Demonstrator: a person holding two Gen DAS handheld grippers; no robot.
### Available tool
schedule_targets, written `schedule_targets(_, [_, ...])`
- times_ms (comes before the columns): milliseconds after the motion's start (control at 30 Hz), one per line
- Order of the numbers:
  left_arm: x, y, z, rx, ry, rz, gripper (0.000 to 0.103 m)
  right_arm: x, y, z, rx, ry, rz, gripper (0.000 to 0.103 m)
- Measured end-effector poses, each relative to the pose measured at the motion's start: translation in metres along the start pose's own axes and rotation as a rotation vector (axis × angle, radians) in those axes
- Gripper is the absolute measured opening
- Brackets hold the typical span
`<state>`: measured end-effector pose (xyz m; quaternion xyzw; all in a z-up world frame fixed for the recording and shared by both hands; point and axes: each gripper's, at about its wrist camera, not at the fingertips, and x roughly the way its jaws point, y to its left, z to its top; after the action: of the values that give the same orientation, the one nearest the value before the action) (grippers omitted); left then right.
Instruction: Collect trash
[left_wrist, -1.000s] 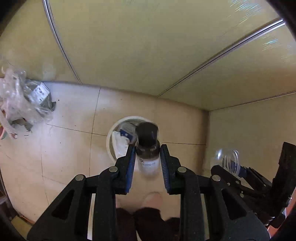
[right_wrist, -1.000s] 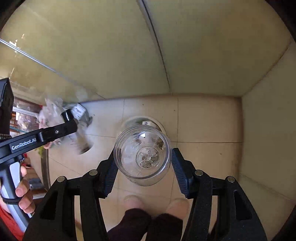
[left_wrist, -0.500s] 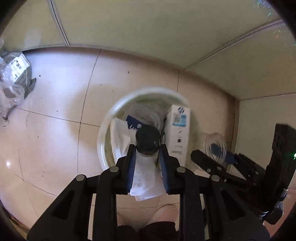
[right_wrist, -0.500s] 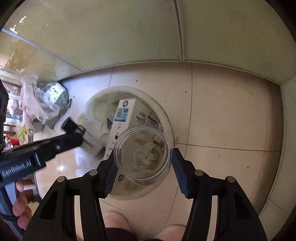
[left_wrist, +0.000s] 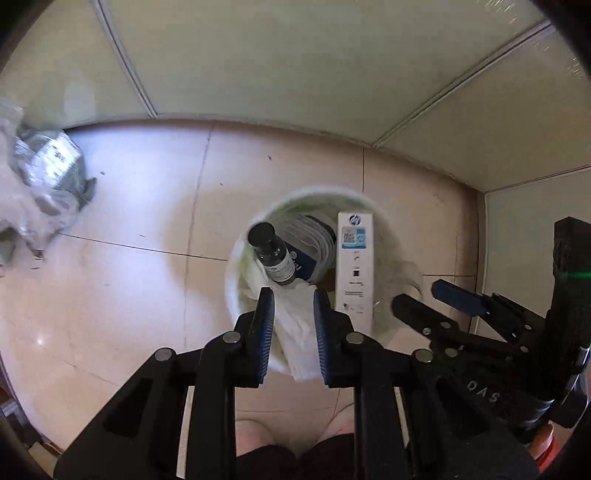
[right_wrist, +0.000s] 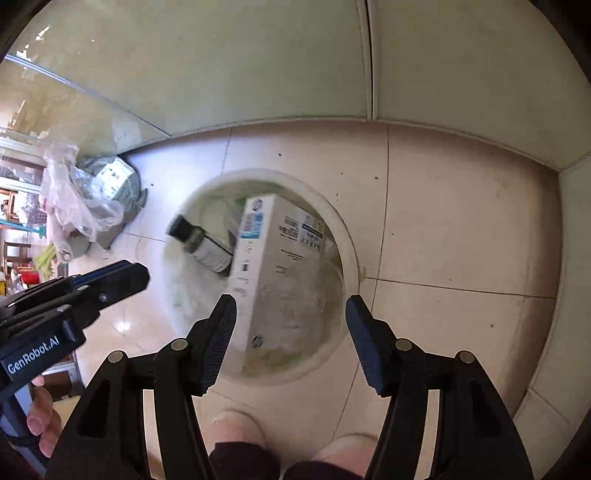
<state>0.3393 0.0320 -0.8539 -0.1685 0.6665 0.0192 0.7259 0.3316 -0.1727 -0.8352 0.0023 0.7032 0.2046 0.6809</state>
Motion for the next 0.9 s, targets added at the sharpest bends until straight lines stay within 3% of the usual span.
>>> schedule_targets(167, [-0.094,-0.019,0.0,0.01,-0.072,0.016,0.019,-0.091,0.011,-0.001,0.025,-0.041,0.02,0.058])
schedule_targets(333, [-0.239,-0.052,-0.003,0.031,-0.193,0.022,0.019,-0.225,0.043,-0.001,0.01,-0.156,0.017,0.058])
schedule_targets(433, [-0.329,-0.072,-0.01,0.048,-0.276,0.018,0.019,-0.326,0.073,-0.004,-0.017,-0.272,0.006,0.058])
schedule_targets(667, [-0.553,-0.128,-0.049,0.092,-0.564,0.001,0.023,-0.546,0.134,-0.038,-0.114,-0.578,-0.007,0.058])
schedule_targets(900, [-0.718,-0.137,-0.112,0.161,-0.825,-0.021,0.031,-0.71,0.202,-0.121,-0.148,-0.916,0.006,0.058])
